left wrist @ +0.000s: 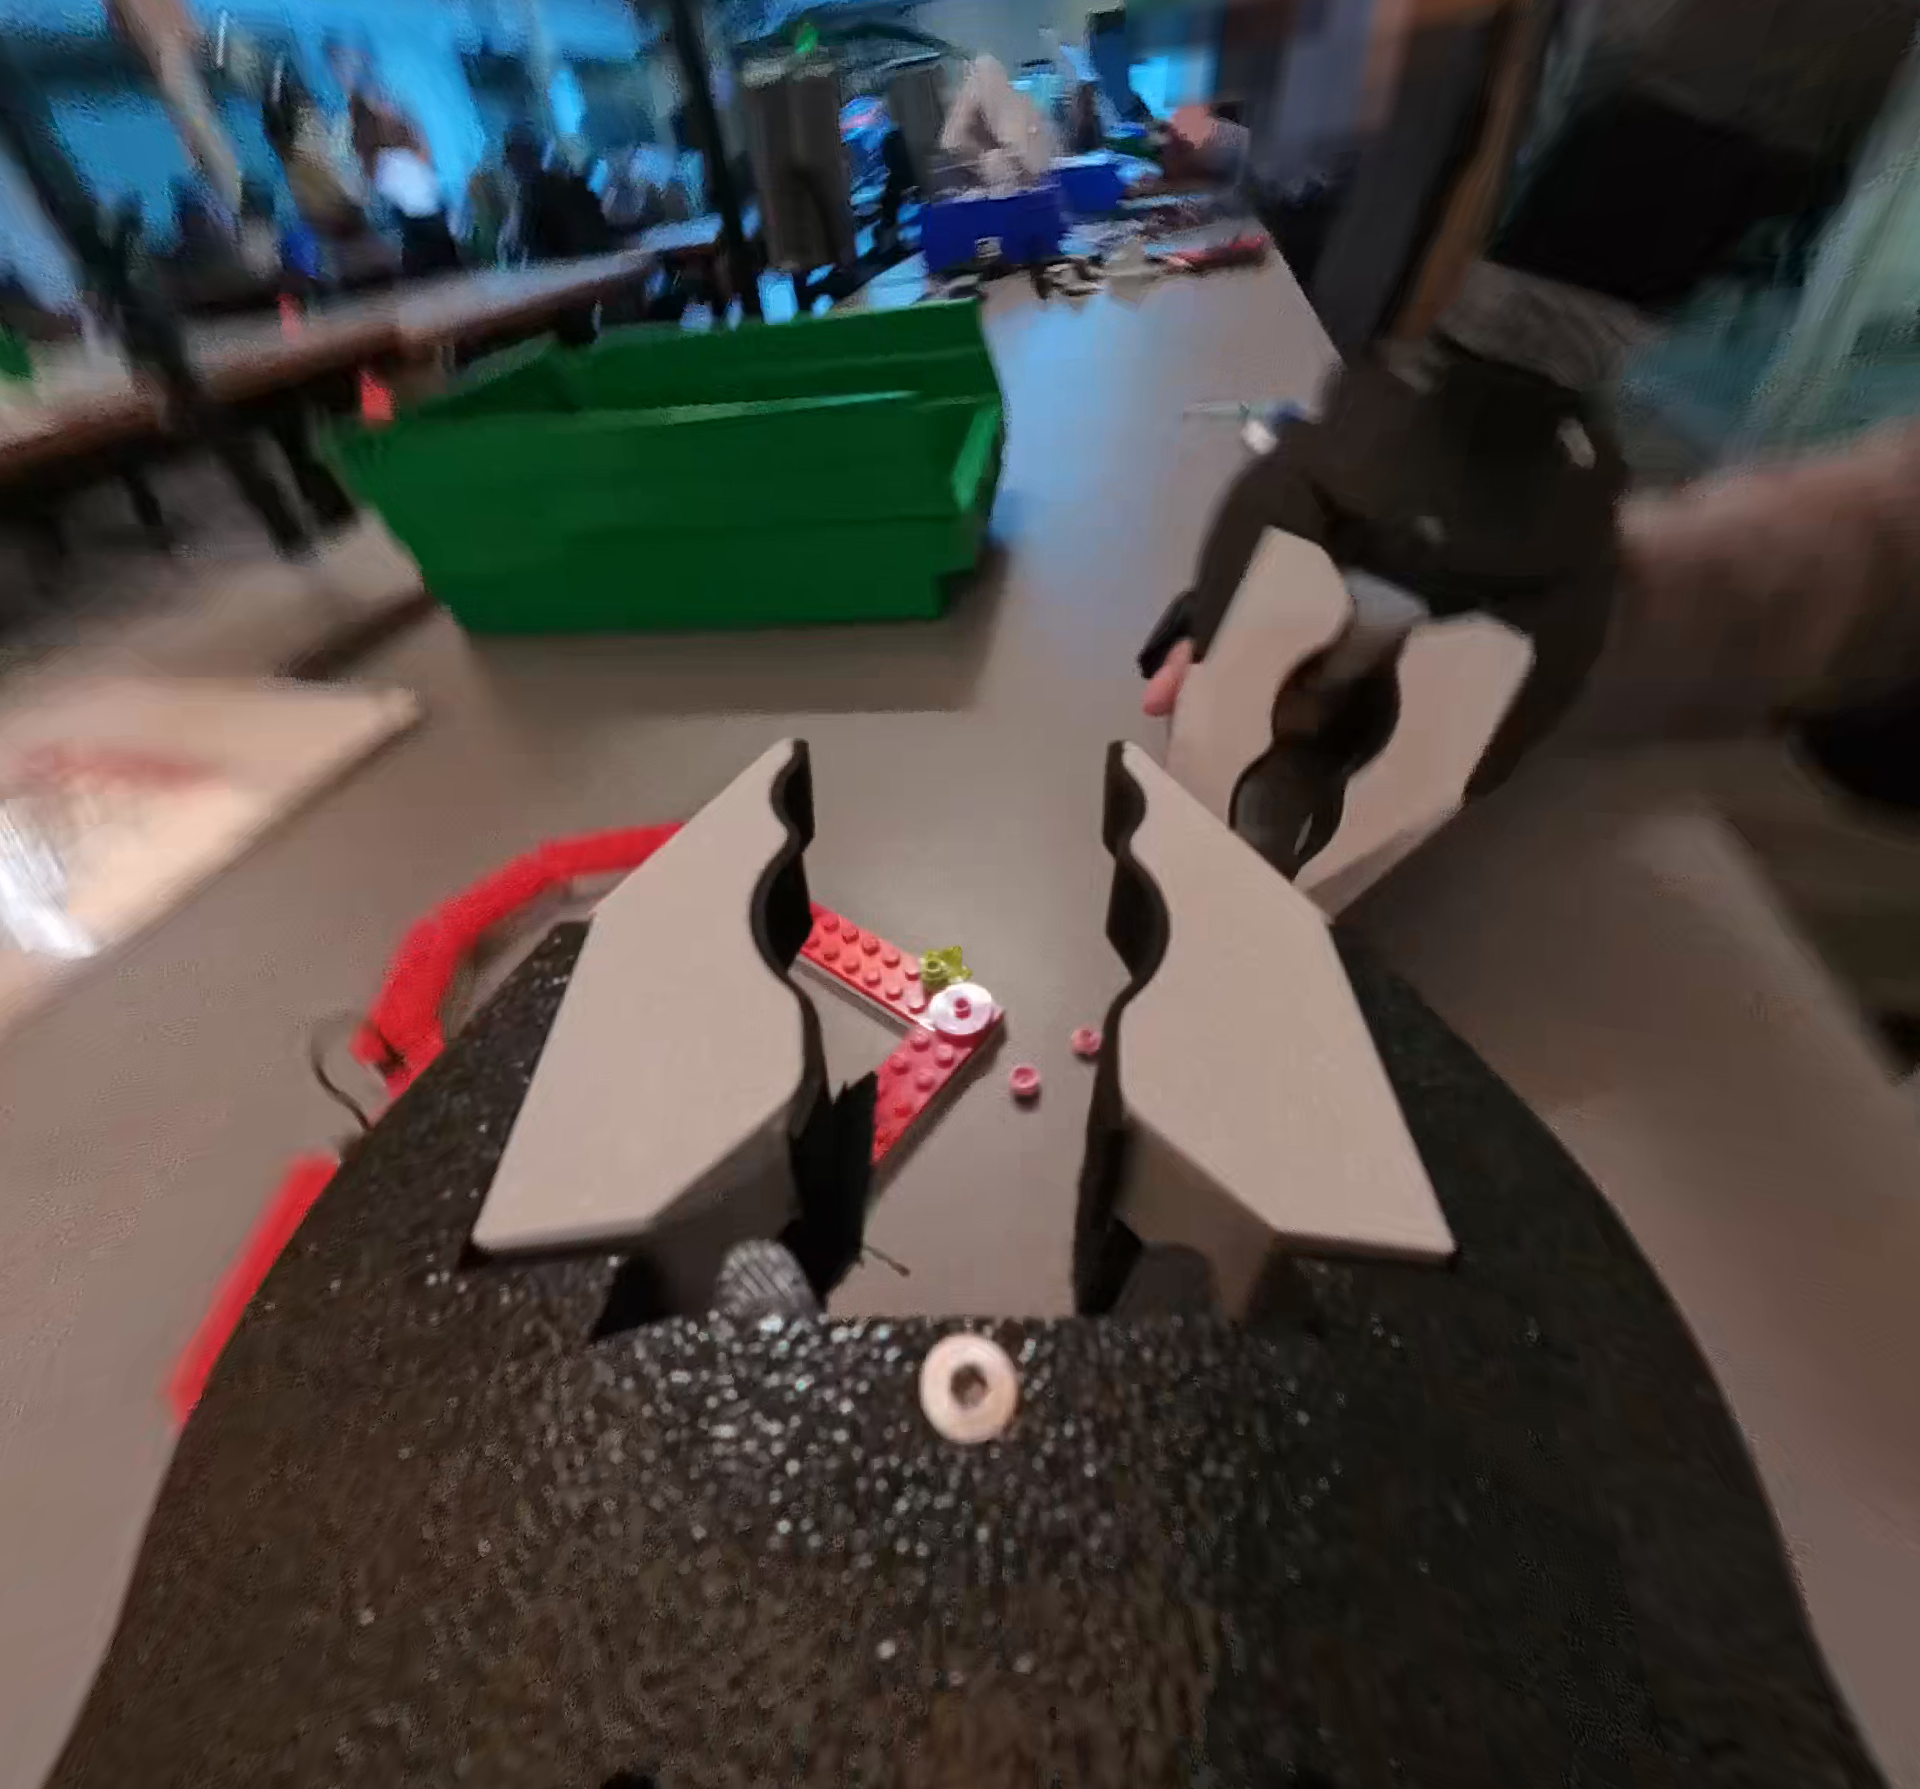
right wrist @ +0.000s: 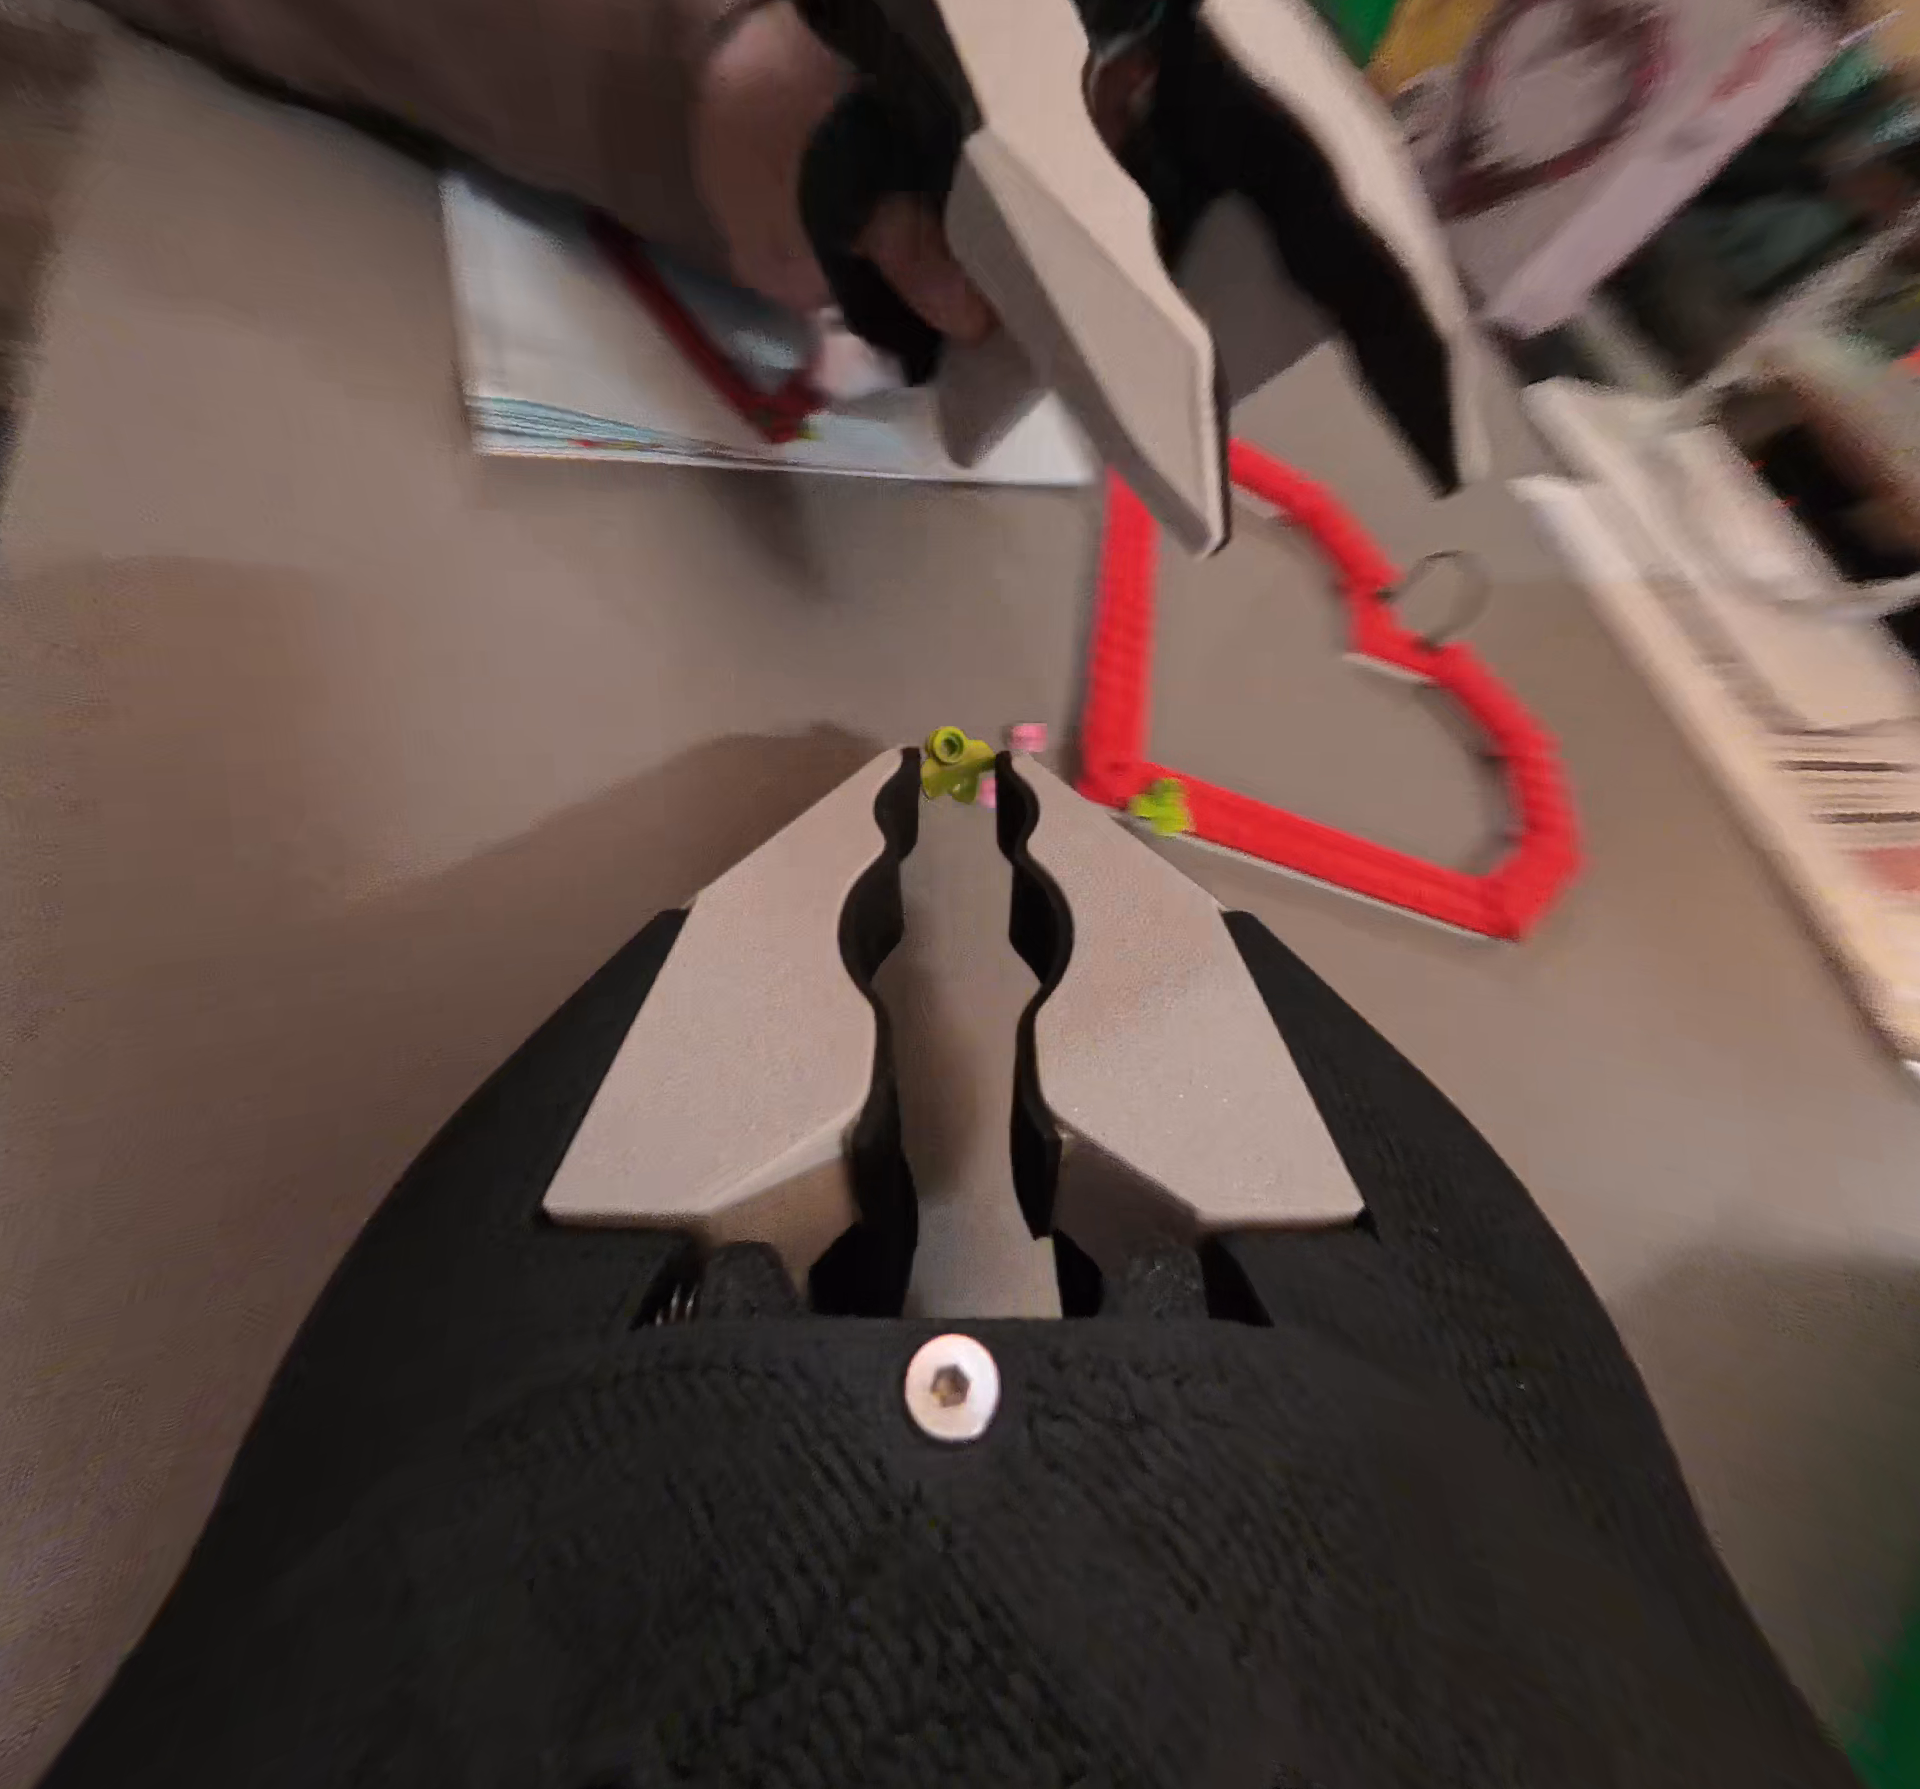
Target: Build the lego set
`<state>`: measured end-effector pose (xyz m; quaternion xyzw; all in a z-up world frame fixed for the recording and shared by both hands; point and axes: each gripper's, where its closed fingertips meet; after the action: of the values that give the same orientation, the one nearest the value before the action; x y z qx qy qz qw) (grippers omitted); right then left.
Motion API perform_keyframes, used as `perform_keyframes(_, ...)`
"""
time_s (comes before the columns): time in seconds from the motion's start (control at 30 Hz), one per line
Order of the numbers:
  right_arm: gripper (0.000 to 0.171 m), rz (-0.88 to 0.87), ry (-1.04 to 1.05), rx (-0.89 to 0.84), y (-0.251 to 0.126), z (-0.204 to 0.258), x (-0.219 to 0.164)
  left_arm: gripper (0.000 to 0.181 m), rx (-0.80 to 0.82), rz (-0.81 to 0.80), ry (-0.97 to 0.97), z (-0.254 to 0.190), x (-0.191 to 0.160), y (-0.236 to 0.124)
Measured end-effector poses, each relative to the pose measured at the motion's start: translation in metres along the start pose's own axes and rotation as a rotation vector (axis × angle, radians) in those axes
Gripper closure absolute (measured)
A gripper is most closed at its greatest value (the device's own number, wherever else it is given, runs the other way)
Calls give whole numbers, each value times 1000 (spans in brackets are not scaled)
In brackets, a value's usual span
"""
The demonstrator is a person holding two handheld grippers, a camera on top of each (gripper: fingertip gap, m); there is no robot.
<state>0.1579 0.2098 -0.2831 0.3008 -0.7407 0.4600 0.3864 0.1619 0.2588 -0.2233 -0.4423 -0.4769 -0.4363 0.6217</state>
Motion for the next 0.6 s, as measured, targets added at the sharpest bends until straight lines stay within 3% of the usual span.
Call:
perform_keyframes(0.1, 158, -48, -120, -230, -12, -30, 4, 122, -72, 13, -440, 0, -1, 5)
perform_keyframes(0.17, 158, -67, -192, -333, -19, -40, 8, 124, -124, 30, -554, -6, -8, 8)
perform_keyframes(0.43, 158, 8, -495, -522, -21, -40, 17, 159, -274, 91, -539, -35, -19, 15)
perform_keyframes(0.6, 159, 32, -616, -548, -17, -31, 21, 167, -271, 87, -511, -35, -20, 14)
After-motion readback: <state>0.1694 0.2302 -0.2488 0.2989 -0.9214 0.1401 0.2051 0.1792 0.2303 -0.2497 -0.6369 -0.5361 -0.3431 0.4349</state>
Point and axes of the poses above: each gripper's, where its closed fingertips meet, y out along the fingers, x out of its top, z = x × y across the jaws, and after that the axes turned 4 degrees about y, right-handed
